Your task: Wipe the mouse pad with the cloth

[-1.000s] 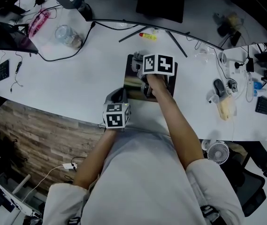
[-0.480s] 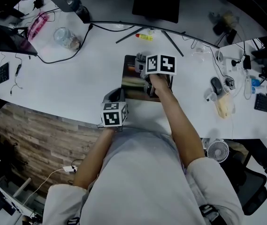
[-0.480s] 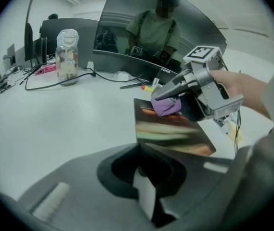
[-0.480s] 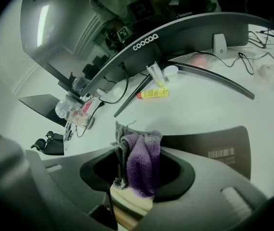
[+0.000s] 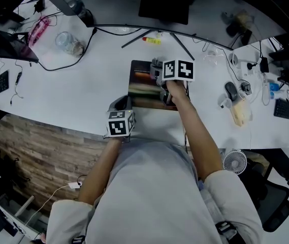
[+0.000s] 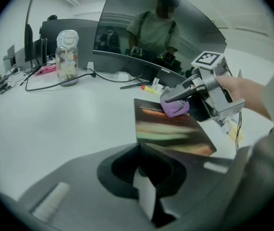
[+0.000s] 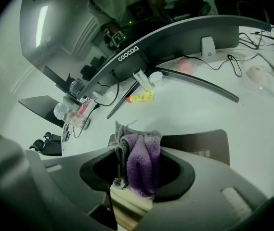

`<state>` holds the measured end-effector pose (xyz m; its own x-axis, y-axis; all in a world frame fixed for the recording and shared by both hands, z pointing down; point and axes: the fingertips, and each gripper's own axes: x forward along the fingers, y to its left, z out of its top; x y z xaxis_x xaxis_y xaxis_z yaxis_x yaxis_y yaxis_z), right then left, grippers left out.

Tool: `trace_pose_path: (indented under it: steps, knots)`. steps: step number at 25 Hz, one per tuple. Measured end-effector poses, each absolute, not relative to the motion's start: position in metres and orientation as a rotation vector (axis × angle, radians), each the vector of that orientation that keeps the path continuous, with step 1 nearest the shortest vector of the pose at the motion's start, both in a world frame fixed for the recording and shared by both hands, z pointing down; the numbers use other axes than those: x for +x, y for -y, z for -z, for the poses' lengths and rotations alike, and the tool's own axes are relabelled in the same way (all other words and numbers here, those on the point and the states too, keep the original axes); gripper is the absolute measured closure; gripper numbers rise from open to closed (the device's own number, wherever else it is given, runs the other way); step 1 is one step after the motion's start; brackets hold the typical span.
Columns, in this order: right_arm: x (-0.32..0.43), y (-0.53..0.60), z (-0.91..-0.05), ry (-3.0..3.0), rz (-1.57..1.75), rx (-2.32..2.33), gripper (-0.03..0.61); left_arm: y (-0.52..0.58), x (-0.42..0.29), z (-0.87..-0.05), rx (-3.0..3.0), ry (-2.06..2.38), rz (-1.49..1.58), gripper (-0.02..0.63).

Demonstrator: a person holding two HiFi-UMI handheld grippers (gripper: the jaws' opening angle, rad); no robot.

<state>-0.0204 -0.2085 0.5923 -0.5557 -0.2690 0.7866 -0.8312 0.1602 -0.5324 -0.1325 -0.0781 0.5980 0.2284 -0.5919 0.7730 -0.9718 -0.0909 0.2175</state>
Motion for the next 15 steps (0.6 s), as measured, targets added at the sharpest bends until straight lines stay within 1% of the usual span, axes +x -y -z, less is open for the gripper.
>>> trace_pose_path:
  steps: [15]
  knots:
    - [0.027,0.208,-0.593,1.879,-1.397,1.107,0.387,0.078,-0.132,-0.597,1.78,1.462,-0.671,0.614]
